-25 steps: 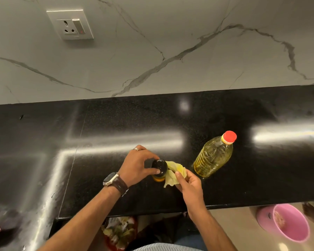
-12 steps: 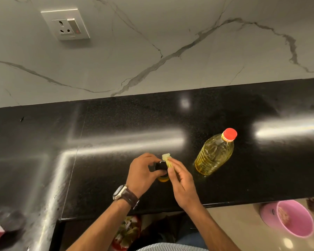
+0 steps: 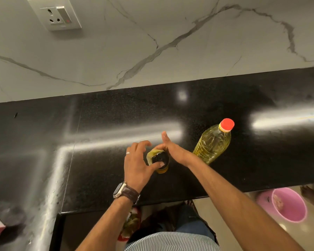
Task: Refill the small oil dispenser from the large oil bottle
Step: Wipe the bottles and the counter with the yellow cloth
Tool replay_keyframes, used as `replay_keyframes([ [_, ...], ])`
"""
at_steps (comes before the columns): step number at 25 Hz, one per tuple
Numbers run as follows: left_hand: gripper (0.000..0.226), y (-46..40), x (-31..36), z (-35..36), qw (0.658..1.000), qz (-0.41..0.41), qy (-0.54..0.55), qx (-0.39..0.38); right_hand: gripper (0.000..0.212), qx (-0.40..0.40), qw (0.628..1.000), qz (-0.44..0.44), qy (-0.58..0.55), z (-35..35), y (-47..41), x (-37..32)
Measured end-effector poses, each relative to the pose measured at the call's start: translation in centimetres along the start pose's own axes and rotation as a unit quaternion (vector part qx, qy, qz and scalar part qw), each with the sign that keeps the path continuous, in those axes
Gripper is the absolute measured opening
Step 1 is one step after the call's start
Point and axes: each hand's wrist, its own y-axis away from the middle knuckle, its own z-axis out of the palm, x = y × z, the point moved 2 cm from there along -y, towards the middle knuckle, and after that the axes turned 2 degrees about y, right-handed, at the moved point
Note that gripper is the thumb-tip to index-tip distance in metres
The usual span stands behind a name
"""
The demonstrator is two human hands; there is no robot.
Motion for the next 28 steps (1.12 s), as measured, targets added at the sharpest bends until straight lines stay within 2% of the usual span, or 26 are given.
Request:
replay_keyframes([
  [3, 0.070, -0.2, 0.1, 0.0, 1.000, 0.002, -0.024, -0.009, 0.108, -0.006, 0.996, 0.056, -0.070, 0.6, -0.2, 0.6],
  [6, 0.061, -0.5, 0.2, -0.2, 0.999, 0.004, -0.041, -0.024, 0.096, 0.088, 0.986, 0.043, -0.136, 2.4, 0.7, 2.7],
  [9, 0.043, -0.5, -0.1, -0.1, 0.998, 0.018, -0.057, -0.035, 0.096, 0.207, 0.951, 0.016, -0.228, 6.2, 2.4, 4.8],
  [12, 0.036, -0.4, -0.7, 0.1, 0.998, 0.010, -0.049, -0.043, 0.095, 0.258, 0.932, -0.019, -0.255, 9.2, 4.3, 5.1],
  [16, 0.035, -0.8, -1.0, 0.0, 0.998, 0.013, -0.035, -0.052, 0.092, 0.263, 0.942, -0.066, -0.198, 6.5, 3.9, 3.8],
  [18, 0.036, -0.8, -0.8, 0.0, 0.998, 0.006, -0.038, -0.050, 0.096, 0.231, 0.954, -0.029, -0.188, 5.6, 2.6, 4.1],
  [20, 0.037, -0.6, -0.6, 0.0, 0.998, -0.009, -0.018, -0.058, 0.106, 0.238, 0.944, 0.017, -0.227, 7.3, 2.7, 4.8],
  [22, 0.036, -0.5, -0.7, 0.1, 0.998, -0.013, 0.009, -0.066, 0.114, 0.255, 0.906, 0.026, -0.338, 9.7, 4.2, 3.8],
  [23, 0.036, -0.5, -0.9, 0.3, 0.997, -0.015, 0.024, -0.070, 0.114, 0.257, 0.873, 0.026, -0.415, 10.4, 5.0, 2.7],
  [26, 0.037, -0.7, -1.0, 0.4, 0.996, -0.027, 0.047, -0.073, 0.101, 0.253, 0.709, 0.075, -0.654, 9.7, 4.6, 1.3],
  [28, 0.036, -0.8, -0.8, 0.3, 0.996, -0.028, 0.043, -0.071, 0.099, 0.229, 0.645, 0.114, -0.720, 8.0, 4.0, 1.0],
])
